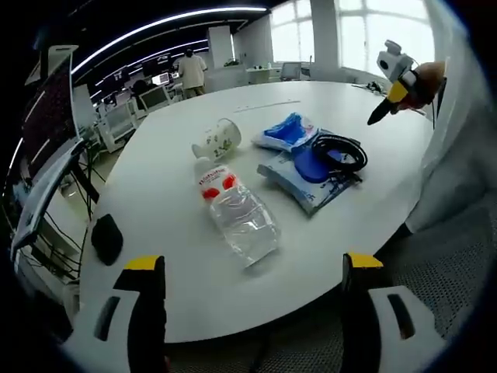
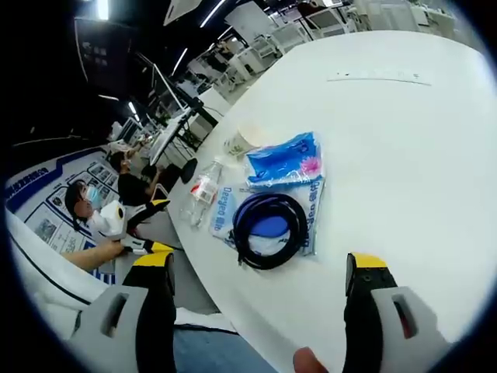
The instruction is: Arrange the tabletop items into an orderly group along one side of the table until the central work area is clear of visible clutter.
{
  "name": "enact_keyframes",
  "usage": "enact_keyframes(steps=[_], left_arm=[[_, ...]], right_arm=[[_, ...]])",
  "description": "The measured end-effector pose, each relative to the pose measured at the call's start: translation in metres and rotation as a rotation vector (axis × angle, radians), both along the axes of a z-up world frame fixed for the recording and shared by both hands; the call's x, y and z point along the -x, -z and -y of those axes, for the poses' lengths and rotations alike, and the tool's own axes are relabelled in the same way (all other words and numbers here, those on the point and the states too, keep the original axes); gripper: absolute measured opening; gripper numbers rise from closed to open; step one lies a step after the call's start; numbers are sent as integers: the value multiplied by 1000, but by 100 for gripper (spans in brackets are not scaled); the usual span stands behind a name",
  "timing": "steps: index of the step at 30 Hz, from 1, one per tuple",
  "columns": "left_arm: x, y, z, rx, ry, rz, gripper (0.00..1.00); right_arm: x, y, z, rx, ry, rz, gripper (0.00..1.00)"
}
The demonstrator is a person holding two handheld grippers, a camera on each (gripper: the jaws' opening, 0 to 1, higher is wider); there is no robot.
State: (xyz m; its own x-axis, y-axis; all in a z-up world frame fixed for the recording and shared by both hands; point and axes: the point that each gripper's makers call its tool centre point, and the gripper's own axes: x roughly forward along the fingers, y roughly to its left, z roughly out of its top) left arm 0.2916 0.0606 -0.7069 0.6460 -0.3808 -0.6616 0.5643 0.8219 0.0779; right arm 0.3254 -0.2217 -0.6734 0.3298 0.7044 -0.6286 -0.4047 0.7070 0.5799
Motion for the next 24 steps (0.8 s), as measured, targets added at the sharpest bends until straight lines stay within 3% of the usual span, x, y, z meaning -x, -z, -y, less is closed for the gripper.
enact_keyframes(steps=[10,24], left_arm=[[1,1,-2,-4,-3,-5,96],[3,3,0,-19,19,-8,95]], right_arm=[[-1,-5,-3,17,-40,77,91],[-1,-8,-4,13,-57,119,88]])
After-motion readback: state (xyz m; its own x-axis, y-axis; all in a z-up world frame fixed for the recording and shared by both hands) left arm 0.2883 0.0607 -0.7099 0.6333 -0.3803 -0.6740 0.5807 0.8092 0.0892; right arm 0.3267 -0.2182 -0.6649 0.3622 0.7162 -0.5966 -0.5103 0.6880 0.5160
